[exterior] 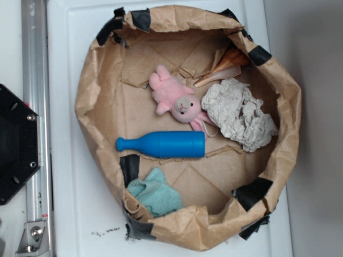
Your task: Grab the blue cloth.
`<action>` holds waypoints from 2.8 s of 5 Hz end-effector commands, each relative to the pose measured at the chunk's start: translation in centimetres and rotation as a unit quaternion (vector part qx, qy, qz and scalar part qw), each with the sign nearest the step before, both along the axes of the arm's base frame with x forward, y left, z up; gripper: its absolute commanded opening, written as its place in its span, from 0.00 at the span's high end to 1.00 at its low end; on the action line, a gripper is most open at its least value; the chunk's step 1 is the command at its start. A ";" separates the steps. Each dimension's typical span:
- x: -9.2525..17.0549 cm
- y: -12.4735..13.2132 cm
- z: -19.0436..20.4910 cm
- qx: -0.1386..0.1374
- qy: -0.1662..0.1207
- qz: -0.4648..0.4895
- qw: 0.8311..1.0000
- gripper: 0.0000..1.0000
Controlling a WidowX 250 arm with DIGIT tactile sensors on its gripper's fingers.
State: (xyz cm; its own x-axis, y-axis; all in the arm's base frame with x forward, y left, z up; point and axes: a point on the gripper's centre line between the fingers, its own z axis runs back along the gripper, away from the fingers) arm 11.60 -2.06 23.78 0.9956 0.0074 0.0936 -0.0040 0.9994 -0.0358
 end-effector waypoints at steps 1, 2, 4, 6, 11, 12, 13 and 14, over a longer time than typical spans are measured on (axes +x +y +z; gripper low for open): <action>0.0 0.0 0.0 0.000 0.000 0.000 1.000 0.00; 5.0 -0.5 -2.2 0.002 -0.005 0.044 0.999 0.00; 10.6 -2.4 -5.3 -0.029 0.056 0.135 0.989 0.00; 12.0 -1.3 -10.9 -0.071 0.127 0.212 0.966 0.00; 10.3 -5.2 -19.9 -0.125 0.236 0.207 0.941 0.00; 9.1 -6.0 -21.0 -0.147 0.235 0.192 0.941 0.00; 8.2 -6.6 -21.7 -0.181 0.242 0.211 0.930 0.33; 7.9 -6.7 -21.7 -0.199 0.240 0.215 0.925 1.00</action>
State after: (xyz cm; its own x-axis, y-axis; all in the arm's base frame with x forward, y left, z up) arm 20.08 -8.23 2.05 0.8148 0.3596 -0.4548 -0.5126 0.8133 -0.2752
